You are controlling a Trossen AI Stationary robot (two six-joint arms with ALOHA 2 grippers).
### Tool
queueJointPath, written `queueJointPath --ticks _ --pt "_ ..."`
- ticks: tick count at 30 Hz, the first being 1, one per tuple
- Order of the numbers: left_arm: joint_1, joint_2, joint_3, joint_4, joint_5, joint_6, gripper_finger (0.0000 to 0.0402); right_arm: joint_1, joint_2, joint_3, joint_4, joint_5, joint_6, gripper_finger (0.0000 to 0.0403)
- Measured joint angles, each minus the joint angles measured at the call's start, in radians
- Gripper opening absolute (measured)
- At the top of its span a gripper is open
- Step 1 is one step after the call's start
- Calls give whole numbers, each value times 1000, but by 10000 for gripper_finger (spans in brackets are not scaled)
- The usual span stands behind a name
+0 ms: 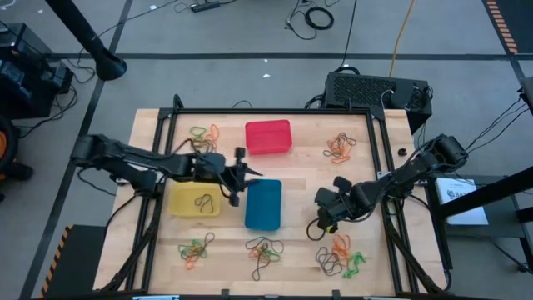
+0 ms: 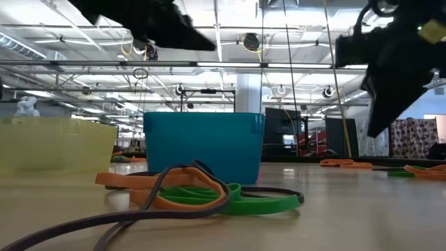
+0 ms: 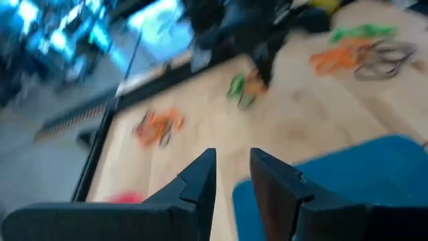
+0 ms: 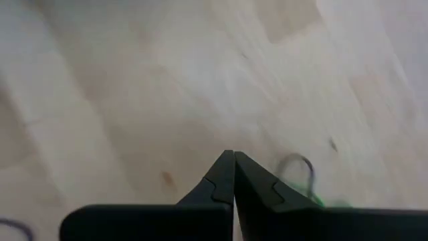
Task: Sort rubber bands into baskets
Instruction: Put the purple rubber band into the yellow bin
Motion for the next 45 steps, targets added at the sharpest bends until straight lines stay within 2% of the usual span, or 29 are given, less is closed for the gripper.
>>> queueJointPath --ticks 6,11,15,19,22,29,33,37,41,45 --pt "27 66 3 192 69 67 100 -37 0 0 -115 -15 16 0" --pt "68 178 61 216 225 -24 100 -44 0 0 -135 23 -38 0" --pt "70 318 151 209 231 -33 100 -42 -1 0 -174 65 -42 0" --pt "65 473 303 191 231 -37 100 -3 -63 0 -278 208 80 0" --pt "65 595 447 122 231 -38 100 55 -155 -1 -349 263 194 0" --pt "54 881 813 -87 232 35 100 194 -347 -1 -346 452 276 0" --pt "45 1025 1018 -191 234 42 100 247 -388 -1 -330 459 275 0" --pt "43 1134 1170 -280 234 93 100 284 -388 -1 -331 458 274 0" --pt "43 1190 1243 -315 234 121 100 307 -386 -1 -331 455 290 0" --pt "50 1202 1263 -286 261 141 100 323 -386 0 -331 454 298 0"
